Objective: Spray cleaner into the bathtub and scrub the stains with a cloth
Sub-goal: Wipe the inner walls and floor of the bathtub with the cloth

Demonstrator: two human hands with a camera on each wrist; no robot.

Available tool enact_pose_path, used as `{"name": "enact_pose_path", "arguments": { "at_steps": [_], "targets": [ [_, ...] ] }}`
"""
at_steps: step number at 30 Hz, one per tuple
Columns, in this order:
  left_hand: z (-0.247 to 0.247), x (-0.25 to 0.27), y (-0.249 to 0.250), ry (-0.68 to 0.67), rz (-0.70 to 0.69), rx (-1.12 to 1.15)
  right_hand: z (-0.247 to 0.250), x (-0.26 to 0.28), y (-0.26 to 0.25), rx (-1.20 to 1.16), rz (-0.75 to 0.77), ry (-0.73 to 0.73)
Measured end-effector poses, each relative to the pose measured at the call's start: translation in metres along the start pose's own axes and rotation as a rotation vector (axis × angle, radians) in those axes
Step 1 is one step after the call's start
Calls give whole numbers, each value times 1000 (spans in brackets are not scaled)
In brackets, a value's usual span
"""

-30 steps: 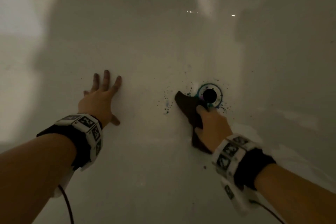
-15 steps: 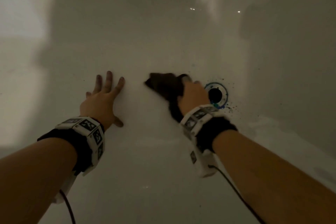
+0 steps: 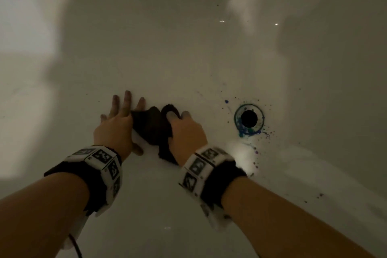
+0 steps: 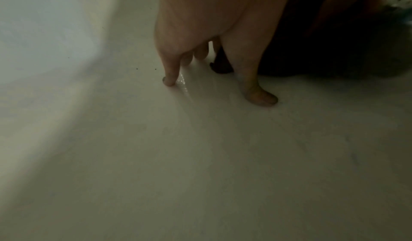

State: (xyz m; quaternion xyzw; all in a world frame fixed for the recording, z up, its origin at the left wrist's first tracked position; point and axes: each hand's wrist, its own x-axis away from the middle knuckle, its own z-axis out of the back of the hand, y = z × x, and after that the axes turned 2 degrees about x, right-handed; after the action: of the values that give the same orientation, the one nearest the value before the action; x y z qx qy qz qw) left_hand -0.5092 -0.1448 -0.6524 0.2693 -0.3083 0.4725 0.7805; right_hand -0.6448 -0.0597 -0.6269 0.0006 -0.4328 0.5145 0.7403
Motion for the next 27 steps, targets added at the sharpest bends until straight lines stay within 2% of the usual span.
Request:
{"name": "enact_pose_path", "arguments": {
  "at_steps": [3,6,8,9,12,13,15,19,22,25,27],
  "targets": [
    [1,1,0,3,23,10,17,-40,-1,28,-48,91],
    [0,0,-3,-12,-16,-25,58,-53,16,-203,-176,326],
    [1,1,-4,-22,-20,-17,85,-43,43,-272,-224,426],
    [2,1,-3,-24,-17,-17,95,-35,59,-239,-267,445],
    [1,2,-2,-26,-15,-12,110,-21,110,-73,-429,367],
    [2,2,-2,-28,-13,-9,116,-17,119,-32,-431,358],
    [2,2,-3,-29,-11,-7,131,-14,127,94,-309,409],
    [2,3,-3,-39,-11,-3,163,-26,108,545,30,558],
    [4,4,-2,-40,-7,2,167,-50,103,689,-14,345],
    [5,4,-1,-27,-10,19,149,-58,111,625,-97,184],
    [5,4,-2,-20,-13,21,130,-52,120,650,-73,115]
  ]
}}
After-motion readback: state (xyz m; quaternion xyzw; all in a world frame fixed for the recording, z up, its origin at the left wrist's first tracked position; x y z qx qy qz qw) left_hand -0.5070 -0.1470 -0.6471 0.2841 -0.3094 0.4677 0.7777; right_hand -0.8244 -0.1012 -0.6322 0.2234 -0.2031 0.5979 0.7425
